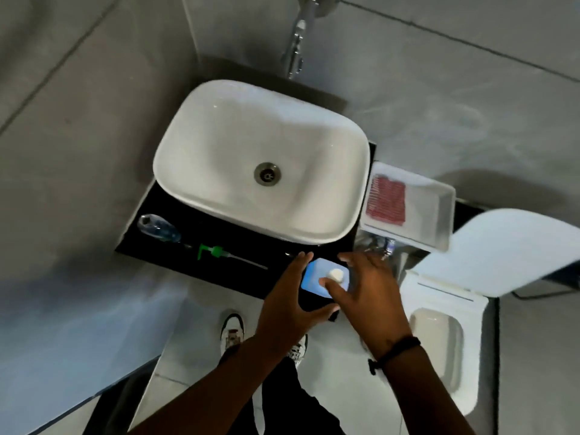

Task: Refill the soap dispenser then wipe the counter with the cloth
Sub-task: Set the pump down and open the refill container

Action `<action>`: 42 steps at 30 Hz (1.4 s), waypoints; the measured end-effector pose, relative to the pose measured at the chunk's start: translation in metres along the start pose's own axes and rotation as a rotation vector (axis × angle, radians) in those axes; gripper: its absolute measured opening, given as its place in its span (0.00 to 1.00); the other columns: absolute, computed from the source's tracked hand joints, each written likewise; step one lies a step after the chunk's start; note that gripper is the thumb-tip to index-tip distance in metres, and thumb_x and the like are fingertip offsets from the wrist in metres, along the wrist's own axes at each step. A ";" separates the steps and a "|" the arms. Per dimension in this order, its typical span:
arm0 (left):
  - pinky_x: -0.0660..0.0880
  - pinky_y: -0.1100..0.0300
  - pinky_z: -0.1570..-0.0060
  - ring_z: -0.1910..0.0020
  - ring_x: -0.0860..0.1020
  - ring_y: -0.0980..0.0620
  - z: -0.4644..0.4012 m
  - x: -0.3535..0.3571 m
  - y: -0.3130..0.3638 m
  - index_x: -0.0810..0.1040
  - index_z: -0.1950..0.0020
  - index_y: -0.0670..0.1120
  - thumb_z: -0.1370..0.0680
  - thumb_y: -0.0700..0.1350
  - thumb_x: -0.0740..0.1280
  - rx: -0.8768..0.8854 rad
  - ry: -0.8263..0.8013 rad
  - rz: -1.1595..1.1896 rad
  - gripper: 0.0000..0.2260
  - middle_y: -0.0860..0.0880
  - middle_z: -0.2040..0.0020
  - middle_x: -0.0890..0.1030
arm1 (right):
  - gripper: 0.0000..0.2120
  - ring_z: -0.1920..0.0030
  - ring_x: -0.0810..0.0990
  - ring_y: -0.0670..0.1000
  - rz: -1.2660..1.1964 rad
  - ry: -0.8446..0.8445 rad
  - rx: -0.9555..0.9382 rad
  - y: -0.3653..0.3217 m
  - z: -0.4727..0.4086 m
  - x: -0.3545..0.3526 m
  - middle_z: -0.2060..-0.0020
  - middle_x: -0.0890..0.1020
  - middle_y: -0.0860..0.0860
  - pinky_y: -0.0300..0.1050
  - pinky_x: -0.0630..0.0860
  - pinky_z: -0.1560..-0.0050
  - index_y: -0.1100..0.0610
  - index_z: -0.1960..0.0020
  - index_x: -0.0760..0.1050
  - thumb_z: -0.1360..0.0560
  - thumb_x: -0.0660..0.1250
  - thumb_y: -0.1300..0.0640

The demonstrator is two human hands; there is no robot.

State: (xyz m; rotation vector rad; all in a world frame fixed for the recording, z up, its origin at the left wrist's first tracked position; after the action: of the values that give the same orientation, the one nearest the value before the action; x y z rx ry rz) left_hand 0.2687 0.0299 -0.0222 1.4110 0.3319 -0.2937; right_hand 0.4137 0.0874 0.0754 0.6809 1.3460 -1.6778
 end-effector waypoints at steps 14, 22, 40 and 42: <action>0.66 0.80 0.33 0.28 0.71 0.72 -0.007 0.041 0.004 0.66 0.18 0.49 0.24 0.71 0.71 0.049 0.137 0.018 0.41 0.58 0.28 0.74 | 0.16 0.45 0.81 0.52 -0.066 -0.136 -0.136 0.017 -0.005 0.006 0.43 0.82 0.52 0.36 0.70 0.47 0.57 0.36 0.81 0.24 0.74 0.61; 0.80 0.62 0.34 0.34 0.81 0.52 -0.008 0.045 0.002 0.71 0.21 0.46 0.19 0.68 0.64 -0.023 0.159 0.009 0.35 0.45 0.31 0.82 | 0.24 0.41 0.75 0.49 -0.042 -0.197 -0.160 0.017 -0.007 0.001 0.41 0.76 0.49 0.36 0.70 0.45 0.54 0.32 0.74 0.25 0.75 0.50; 0.81 0.51 0.32 0.31 0.81 0.51 -0.006 0.047 0.003 0.73 0.21 0.47 0.21 0.58 0.71 -0.058 0.194 0.024 0.30 0.48 0.29 0.81 | 0.25 0.38 0.76 0.52 -0.018 -0.210 -0.265 0.019 -0.007 0.007 0.39 0.78 0.51 0.31 0.62 0.39 0.54 0.31 0.75 0.27 0.74 0.59; 0.83 0.49 0.35 0.32 0.82 0.49 -0.007 0.047 0.002 0.73 0.21 0.49 0.18 0.57 0.70 -0.077 0.207 0.027 0.27 0.47 0.29 0.82 | 0.25 0.43 0.74 0.49 -0.039 -0.156 -0.176 0.020 -0.007 0.006 0.43 0.76 0.48 0.27 0.63 0.48 0.52 0.34 0.74 0.27 0.76 0.48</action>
State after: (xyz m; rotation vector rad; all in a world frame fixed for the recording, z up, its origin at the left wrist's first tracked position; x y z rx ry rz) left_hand 0.3121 0.0366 -0.0401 1.3713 0.4891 -0.1112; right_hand 0.4274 0.0916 0.0581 0.4151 1.3826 -1.5858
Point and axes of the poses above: each hand's wrist, its own z-axis away from the middle knuckle, its own x-axis out of the palm, y = z × x, the point moved 2 cm from there along -z, towards the middle knuckle
